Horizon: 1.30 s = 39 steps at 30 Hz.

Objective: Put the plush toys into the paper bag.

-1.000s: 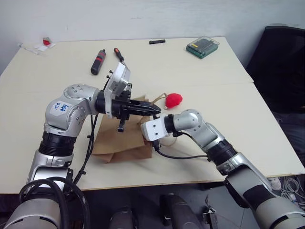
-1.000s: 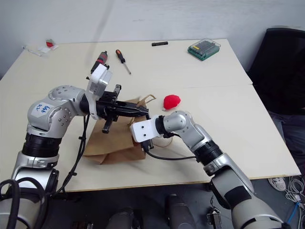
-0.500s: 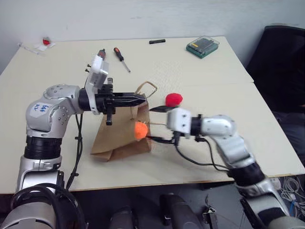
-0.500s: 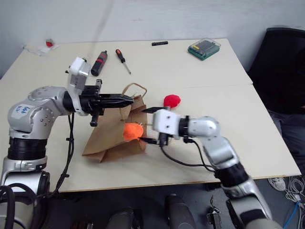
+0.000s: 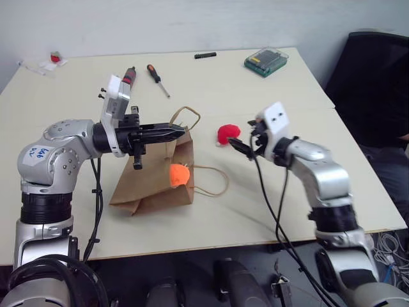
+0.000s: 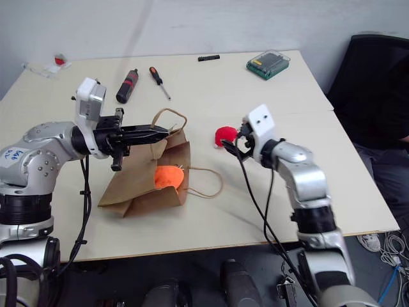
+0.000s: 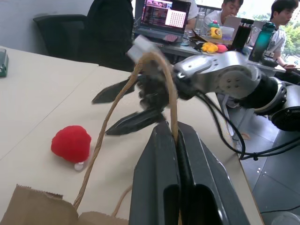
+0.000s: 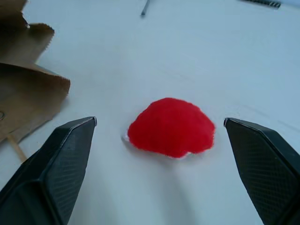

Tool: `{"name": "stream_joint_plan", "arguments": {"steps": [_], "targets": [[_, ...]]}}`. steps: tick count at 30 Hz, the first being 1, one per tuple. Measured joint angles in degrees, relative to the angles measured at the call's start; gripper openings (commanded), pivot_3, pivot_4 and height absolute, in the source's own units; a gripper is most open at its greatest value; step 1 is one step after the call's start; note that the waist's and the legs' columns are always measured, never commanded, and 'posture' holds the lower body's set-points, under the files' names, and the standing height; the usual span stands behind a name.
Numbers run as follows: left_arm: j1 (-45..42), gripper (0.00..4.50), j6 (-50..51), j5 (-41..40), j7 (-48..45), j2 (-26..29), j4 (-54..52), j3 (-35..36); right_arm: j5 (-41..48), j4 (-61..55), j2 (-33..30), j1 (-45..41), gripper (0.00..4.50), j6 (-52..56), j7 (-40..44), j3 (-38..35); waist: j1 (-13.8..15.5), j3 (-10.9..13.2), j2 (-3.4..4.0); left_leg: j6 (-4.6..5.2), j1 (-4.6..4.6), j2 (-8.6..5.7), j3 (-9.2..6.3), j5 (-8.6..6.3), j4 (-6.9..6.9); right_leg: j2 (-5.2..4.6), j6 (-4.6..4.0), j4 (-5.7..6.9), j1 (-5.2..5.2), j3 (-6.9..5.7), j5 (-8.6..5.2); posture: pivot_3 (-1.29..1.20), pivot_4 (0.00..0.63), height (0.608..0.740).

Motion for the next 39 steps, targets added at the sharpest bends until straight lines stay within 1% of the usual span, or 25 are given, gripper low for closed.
{"name": "stream_joint_plan", "arguments": {"steps": [1,3,4,6,9,13,16,17,19,22,24,26,29,33,35,39], "targets": [[0.1,0.0,0.0,0.0,0.0,0.1,0.0,0.1,-0.1,5.0,1.3,-1.9,4.47,-1.3,-1.1,0.1,-0.1,0.0,0.0,-0.01,-0.03,0.0,0.08,0.01,-0.04,0.0,-0.02,0.07,-0.12,0.05,-0.01,0.0,0.15,0.74],[0.2,0.0,-0.1,-0.1,0.1,0.2,0.0,0.5,-0.6,15.0,4.0,-5.9,4.1,-4.0,-3.2,-0.9,-0.4,0.0,0.0,-0.02,-0.13,0.0,0.1,0.02,-0.04,-0.01,-0.02,0.13,-0.23,0.05,-0.01,0.0,0.15,0.74],[0.2,0.0,-0.1,-0.1,0.2,0.2,0.0,0.6,-0.5,18.2,4.8,-7.2,3.9,-5.1,-3.9,-1.2,-0.5,0.0,0.01,-0.02,-0.14,0.0,0.1,0.02,-0.05,-0.01,-0.02,0.18,-0.24,0.05,-0.01,0.0,0.15,0.74],[0.3,0.0,-0.1,-0.1,0.3,0.2,-0.1,1.1,-0.6,25.1,6.1,-10.3,3.22,-8.1,-5.0,-1.9,-0.9,0.0,0.01,-0.01,-0.15,0.0,0.1,0.02,-0.06,-0.03,-0.02,0.22,-0.24,0.04,-0.01,0.0,0.15,0.74],[0.3,0.0,-0.1,-0.1,0.7,0.2,-0.1,1.1,-1.8,30.8,6.3,-12.9,2.18,-12.3,-5.8,-1.7,-1.3,0.0,0.01,-0.01,-0.14,0.01,0.09,0.02,-0.06,-0.03,-0.02,0.31,-0.24,0.05,-0.01,0.0,0.15,0.74],[0.3,0.0,-0.1,-0.2,0.9,0.2,-0.5,1.1,-2.6,32.7,6.2,-13.1,1.01,-15.9,-5.5,-1.2,-1.4,0.0,0.01,-0.02,-0.14,0.02,0.09,0.03,-0.05,-0.03,-0.02,0.35,-0.24,0.05,-0.01,0.0,0.15,0.74],[0.3,0.0,-0.1,-0.2,1.2,0.1,-0.7,1.1,-3.1,29.9,5.3,-11.7,0.3,-16.1,-3.2,-0.7,-1.3,0.0,0.01,-0.03,-0.15,0.02,0.07,0.02,-0.06,-0.04,-0.02,0.36,-0.24,0.03,-0.01,0.0,0.15,0.74],[0.3,0.0,-0.1,-0.2,1.2,0.1,-0.7,1.1,-2.6,27.3,4.8,-10.2,0.17,-15.6,-1.7,-0.7,-1.2,0.0,0.01,-0.03,-0.16,0.03,0.05,0.03,-0.07,-0.04,-0.02,0.34,-0.24,0.02,-0.01,0.0,0.15,0.74],[0.3,0.0,-0.1,-0.3,1.0,0.0,-0.8,0.9,0.8,18.8,3.2,-5.6,0.04,-11.5,3.3,-0.8,-1.0,0.0,0.03,-0.03,-0.22,0.02,0.02,0.03,-0.1,-0.04,-0.02,0.32,-0.25,0.0,-0.01,0.0,0.15,0.74],[0.1,0.0,-0.1,-0.3,0.2,-0.2,-0.6,0.3,7.6,2.0,-0.6,0.6,0.04,-2.1,13.0,1.2,-0.9,0.0,0.05,-0.03,-0.3,0.03,-0.05,0.02,-0.06,-0.05,-0.01,0.31,-0.29,-0.04,-0.01,0.0,0.15,0.74],[-0.6,0.0,-0.3,-0.3,-0.6,-1.0,-0.3,-1.1,11.0,-6.5,-1.9,1.6,0.04,2.8,17.0,3.3,-1.1,0.0,0.06,-0.05,-0.26,0.04,-0.04,0.03,0.0,-0.02,-0.01,0.3,-0.29,-0.02,-0.02,0.0,0.15,0.74],[-2.2,0.0,-1.2,0.0,-1.4,-2.4,0.5,-3.0,13.2,-12.4,-1.4,1.4,0.04,6.1,19.1,5.9,-1.1,0.0,0.06,-0.14,-0.2,0.04,-0.04,0.08,0.02,0.0,-0.03,0.25,-0.28,-0.02,-0.03,0.0,0.15,0.74],[-3.4,0.0,-3.1,1.0,-2.4,-3.3,2.1,-4.9,13.9,-14.0,1.9,0.3,0.04,7.7,19.5,9.7,-1.0,0.0,0.06,-0.18,-0.15,0.02,-0.03,0.1,0.01,0.01,-0.08,0.3,-0.28,-0.01,-0.05,0.0,0.15,0.74],[-4.2,0.0,-4.9,3.1,-3.0,-4.5,5.7,-6.5,12.8,-10.4,5.1,-2.4,0.04,6.3,19.4,12.6,-0.9,0.0,0.05,-0.16,-0.2,-0.01,-0.03,0.11,0.02,-0.02,-0.08,0.26,-0.3,-0.02,-0.05,0.0,0.15,0.74],[-4.7,0.0,-5.6,4.3,-3.0,-5.1,7.2,-6.9,12.1,-8.0,5.9,-3.7,0.04,5.0,20.3,13.5,-0.8,0.0,0.05,-0.15,-0.25,-0.01,-0.06,0.11,0.02,-0.04,-0.08,0.23,-0.3,-0.07,-0.05,0.0,0.15,0.74],[-5.2,0.0,-6.6,6.4,-2.8,-6.8,9.7,-7.3,10.6,-7.2,5.7,-4.2,0.04,3.7,22.6,15.1,-0.7,0.0,0.05,-0.14,-0.26,0.0,-0.08,0.11,0.02,-0.04,-0.08,0.25,-0.3,-0.08,-0.05,0.0,0.15,0.74]]}}
